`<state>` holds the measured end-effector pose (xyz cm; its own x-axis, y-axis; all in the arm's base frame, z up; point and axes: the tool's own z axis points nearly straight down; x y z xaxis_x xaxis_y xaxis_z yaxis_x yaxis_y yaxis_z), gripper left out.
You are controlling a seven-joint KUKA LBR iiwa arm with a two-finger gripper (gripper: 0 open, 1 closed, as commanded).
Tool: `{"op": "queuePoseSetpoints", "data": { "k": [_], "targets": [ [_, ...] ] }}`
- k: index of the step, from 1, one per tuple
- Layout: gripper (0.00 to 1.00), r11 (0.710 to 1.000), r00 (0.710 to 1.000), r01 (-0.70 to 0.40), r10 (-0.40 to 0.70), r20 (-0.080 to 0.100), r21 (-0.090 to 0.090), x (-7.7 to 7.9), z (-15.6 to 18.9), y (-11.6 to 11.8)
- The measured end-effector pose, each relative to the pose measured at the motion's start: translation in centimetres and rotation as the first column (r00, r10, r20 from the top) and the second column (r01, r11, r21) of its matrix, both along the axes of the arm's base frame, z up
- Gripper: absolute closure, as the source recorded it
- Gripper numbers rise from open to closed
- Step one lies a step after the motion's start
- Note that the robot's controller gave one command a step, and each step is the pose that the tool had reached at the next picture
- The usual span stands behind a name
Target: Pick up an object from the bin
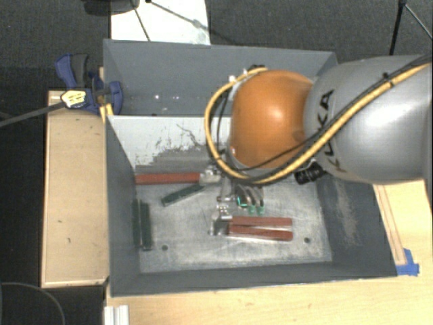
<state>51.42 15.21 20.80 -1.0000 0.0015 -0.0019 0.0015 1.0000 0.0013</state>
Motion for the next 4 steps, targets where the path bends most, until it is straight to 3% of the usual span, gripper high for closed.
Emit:
{"op": "queuePoseSetpoints", "data": {
  "k": [1, 2, 3, 4],
  "targets": [
    [0.00, 0.999, 0.999, -0.054, 0.054, 0.007, 0.001, 1.1, -5.3, -1.9],
    [0.00, 0.999, 0.999, -0.037, 0.037, 0.003, 0.000, -1.4, -11.5, -3.7],
    [0.00, 0.998, 0.998, 0.067, -0.067, -0.010, 0.004, -0.5, -13.8, -5.5],
    [0.00, 0.997, 0.996, 0.083, -0.083, 0.009, 0.005, -0.2, -13.6, -7.8]
  ]
}}
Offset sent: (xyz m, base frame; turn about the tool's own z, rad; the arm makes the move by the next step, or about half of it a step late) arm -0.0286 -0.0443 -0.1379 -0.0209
